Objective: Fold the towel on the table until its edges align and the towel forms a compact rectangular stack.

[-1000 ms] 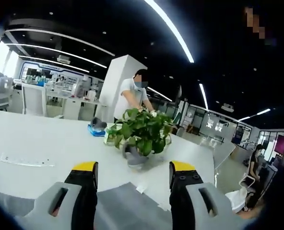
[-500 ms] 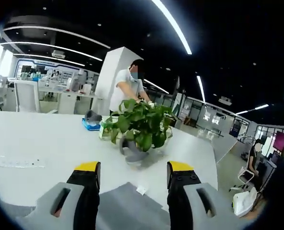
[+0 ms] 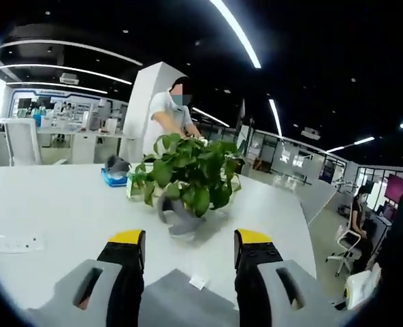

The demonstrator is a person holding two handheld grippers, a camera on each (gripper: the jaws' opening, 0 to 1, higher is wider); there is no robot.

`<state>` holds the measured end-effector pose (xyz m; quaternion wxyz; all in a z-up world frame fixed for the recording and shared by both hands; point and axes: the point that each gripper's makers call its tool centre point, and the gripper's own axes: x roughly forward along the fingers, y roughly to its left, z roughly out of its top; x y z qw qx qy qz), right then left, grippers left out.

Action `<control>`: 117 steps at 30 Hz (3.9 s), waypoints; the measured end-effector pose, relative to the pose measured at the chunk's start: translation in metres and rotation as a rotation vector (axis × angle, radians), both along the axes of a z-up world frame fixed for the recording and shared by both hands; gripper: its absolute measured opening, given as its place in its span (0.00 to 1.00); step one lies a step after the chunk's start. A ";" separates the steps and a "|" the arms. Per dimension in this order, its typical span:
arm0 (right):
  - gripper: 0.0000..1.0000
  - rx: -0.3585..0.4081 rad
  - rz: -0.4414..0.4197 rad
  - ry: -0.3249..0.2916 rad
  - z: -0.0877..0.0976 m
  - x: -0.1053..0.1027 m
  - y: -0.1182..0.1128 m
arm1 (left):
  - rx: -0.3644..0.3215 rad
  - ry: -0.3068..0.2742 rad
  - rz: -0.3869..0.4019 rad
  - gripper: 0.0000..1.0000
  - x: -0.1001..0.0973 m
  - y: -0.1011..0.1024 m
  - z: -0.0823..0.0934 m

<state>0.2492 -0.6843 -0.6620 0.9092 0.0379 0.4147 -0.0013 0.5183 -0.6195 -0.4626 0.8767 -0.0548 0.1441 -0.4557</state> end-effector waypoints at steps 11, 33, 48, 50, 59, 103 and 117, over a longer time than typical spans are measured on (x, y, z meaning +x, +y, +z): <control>0.00 0.023 -0.012 -0.028 0.002 -0.002 0.001 | 0.067 0.043 -0.021 0.49 0.014 -0.022 -0.046; 0.00 0.060 -0.038 -0.060 0.003 -0.003 0.000 | 0.126 0.106 -0.042 0.44 0.026 -0.065 -0.129; 0.00 0.078 -0.042 -0.086 0.003 -0.001 0.000 | 0.212 0.127 -0.019 0.40 0.032 -0.073 -0.179; 0.00 0.079 -0.042 -0.087 0.003 -0.001 0.000 | 0.217 0.137 -0.015 0.38 0.032 -0.072 -0.182; 0.00 0.079 -0.046 -0.087 0.003 0.000 0.000 | 0.303 0.064 -0.010 0.29 0.033 -0.070 -0.189; 0.00 0.128 -0.016 -0.177 0.068 0.006 -0.003 | 0.306 -0.085 -0.031 0.03 0.023 -0.055 -0.097; 0.00 0.100 -0.027 -0.231 0.095 0.010 -0.031 | 0.290 -0.148 -0.018 0.03 0.012 -0.063 -0.064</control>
